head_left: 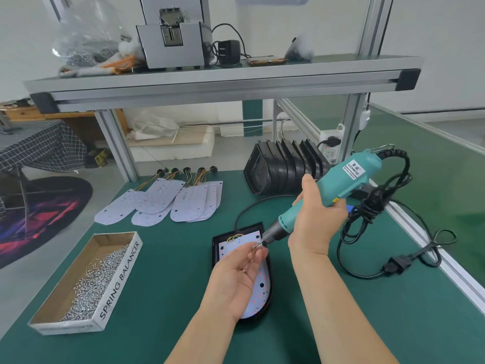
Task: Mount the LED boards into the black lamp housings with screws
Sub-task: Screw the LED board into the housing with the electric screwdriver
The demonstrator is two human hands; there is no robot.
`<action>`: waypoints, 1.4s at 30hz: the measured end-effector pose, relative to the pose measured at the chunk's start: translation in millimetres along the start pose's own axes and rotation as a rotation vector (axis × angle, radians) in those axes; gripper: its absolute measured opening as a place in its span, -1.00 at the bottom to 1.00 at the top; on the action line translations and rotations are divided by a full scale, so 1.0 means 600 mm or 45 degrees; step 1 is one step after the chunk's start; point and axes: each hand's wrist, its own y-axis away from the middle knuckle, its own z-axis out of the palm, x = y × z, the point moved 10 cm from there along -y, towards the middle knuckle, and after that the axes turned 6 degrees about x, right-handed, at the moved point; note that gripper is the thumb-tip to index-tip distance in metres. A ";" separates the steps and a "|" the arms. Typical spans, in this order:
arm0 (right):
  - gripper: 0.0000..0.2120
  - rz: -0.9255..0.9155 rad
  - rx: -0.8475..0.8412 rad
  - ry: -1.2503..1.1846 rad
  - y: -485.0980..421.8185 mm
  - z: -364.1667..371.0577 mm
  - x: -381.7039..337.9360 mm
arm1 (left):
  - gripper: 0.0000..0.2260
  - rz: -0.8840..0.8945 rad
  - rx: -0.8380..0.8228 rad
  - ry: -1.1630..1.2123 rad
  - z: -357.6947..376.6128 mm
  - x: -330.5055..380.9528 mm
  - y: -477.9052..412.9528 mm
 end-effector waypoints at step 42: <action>-0.74 -0.226 -0.236 0.118 -0.009 0.057 -0.013 | -0.72 0.792 0.354 -2.033 0.029 0.085 0.021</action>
